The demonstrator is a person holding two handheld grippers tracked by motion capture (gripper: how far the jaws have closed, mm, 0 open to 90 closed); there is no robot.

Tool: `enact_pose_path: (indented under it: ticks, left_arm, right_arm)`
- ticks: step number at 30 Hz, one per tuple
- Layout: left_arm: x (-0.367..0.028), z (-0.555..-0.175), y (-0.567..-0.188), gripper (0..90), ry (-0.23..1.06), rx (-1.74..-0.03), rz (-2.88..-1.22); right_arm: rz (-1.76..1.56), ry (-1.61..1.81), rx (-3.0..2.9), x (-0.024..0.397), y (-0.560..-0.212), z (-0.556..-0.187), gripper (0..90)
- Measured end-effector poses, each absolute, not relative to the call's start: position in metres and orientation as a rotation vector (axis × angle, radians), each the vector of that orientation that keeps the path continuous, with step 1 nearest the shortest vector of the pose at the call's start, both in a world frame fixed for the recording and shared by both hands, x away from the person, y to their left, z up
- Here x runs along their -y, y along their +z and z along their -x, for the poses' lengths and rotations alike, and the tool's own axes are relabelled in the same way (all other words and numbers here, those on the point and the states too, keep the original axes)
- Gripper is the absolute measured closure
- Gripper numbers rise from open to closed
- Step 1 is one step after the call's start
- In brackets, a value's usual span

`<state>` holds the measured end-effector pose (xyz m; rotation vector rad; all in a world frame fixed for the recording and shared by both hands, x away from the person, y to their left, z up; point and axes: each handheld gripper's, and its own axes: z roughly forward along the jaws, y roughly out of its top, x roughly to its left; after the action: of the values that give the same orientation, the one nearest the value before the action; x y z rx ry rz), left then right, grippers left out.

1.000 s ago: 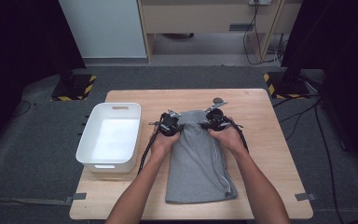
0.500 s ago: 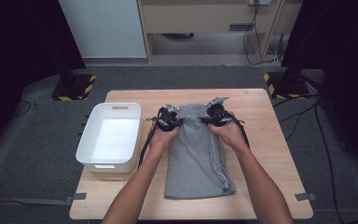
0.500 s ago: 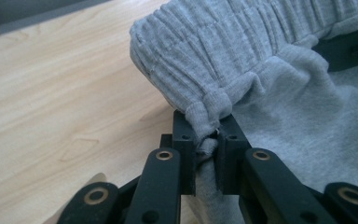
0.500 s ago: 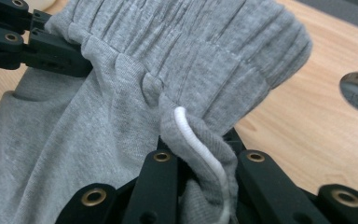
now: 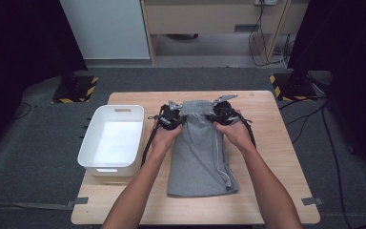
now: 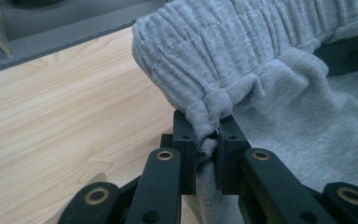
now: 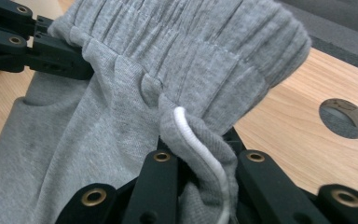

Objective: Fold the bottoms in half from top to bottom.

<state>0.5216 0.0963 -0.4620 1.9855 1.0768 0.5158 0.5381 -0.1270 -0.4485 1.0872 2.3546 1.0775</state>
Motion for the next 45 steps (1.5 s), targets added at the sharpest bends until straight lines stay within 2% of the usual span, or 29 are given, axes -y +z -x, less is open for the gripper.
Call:
enact_pose_path:
  ticks: [20, 34, 45]
  left_arm:
    - [-0.096, -0.537, -0.432, 81.2, 0.577, -1.058, -1.958]
    - [-0.102, -0.512, -0.451, 81.5, 0.564, -1.015, -1.958]
    - [-0.1, -0.506, -0.462, 81.4, 0.556, -1.006, -1.972]
  right_arm:
    - [-1.055, 1.106, -2.281, 0.126, -0.418, -0.554, 82.3]
    - [-0.959, 1.142, -2.268, 0.127, -0.435, -0.523, 82.4]
    - [-0.954, 1.147, -2.273, 0.131, -0.452, -0.513, 82.4]
